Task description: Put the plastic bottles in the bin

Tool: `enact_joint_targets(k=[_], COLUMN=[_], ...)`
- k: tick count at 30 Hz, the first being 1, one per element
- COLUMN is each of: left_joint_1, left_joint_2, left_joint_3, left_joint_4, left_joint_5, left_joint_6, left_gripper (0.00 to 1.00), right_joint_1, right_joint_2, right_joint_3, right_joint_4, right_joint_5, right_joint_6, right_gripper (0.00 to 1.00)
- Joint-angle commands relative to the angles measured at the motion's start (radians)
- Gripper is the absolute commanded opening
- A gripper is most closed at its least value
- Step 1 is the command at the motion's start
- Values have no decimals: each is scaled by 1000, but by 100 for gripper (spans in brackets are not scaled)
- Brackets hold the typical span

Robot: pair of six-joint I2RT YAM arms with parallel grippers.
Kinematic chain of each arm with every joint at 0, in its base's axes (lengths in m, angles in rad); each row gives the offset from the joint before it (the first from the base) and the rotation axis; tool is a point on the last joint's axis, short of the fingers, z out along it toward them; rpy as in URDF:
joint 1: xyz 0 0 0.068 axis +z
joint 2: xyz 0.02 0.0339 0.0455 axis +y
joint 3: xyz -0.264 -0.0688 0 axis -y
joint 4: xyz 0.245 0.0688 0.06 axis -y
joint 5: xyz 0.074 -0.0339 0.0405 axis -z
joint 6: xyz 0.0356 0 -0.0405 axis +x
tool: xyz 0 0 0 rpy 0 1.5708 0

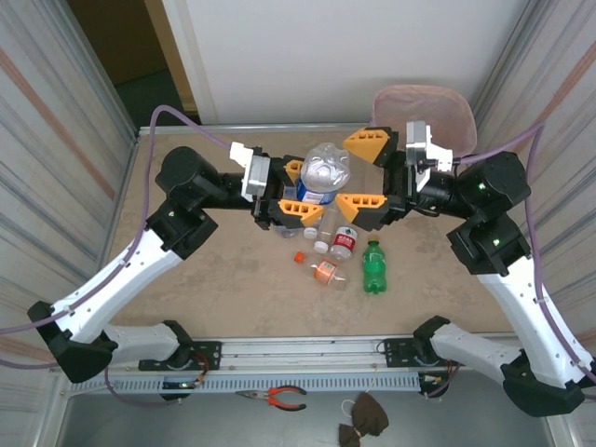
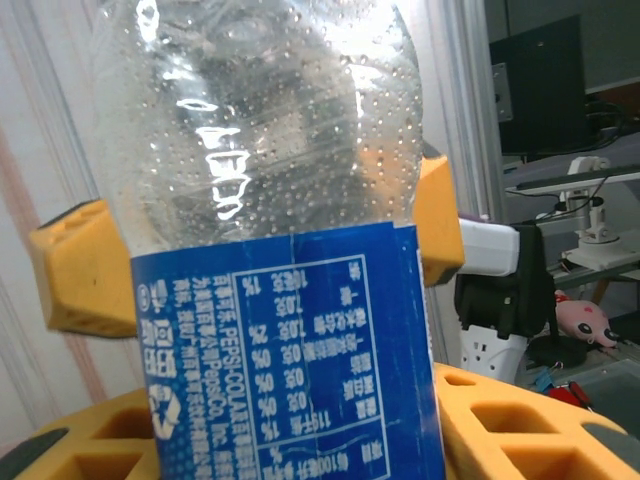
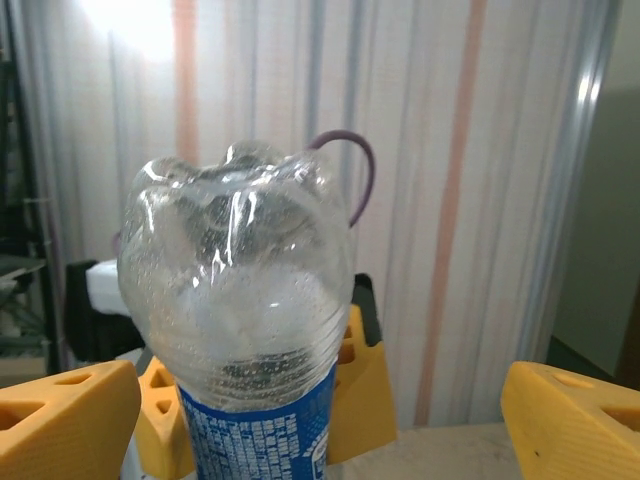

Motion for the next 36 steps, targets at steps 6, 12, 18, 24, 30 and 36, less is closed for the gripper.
enact_joint_targets(k=[6,12,18,24,30,36], left_joint_1=[-30,-35,-35,-34,-35,-35], left_joint_2=[-4,-4,-9,-15,-35,-93], left_joint_3=[39,37,34,28,4,-52], left_joint_4=[0,-3,-10,-11,-6,-20], left_joint_5=[18,11,0,-17,-70,-178], left_joint_6=[50,57,73,79,91,131], left_gripper=[44,45,45,48,66,74], right_joint_1=[109,160,177,185,189,189], right_joint_2=[42,69,69,65,57,45], right_joint_3=[12,31,35,35,37,39], right_joint_4=[35,27,29,30,32,11], right_joint_5=[-39,-17,-3,5,42,108], right_joint_6=[-85,-109,-120,-124,-126,-151], right_gripper=[80,70,58,51,51,50])
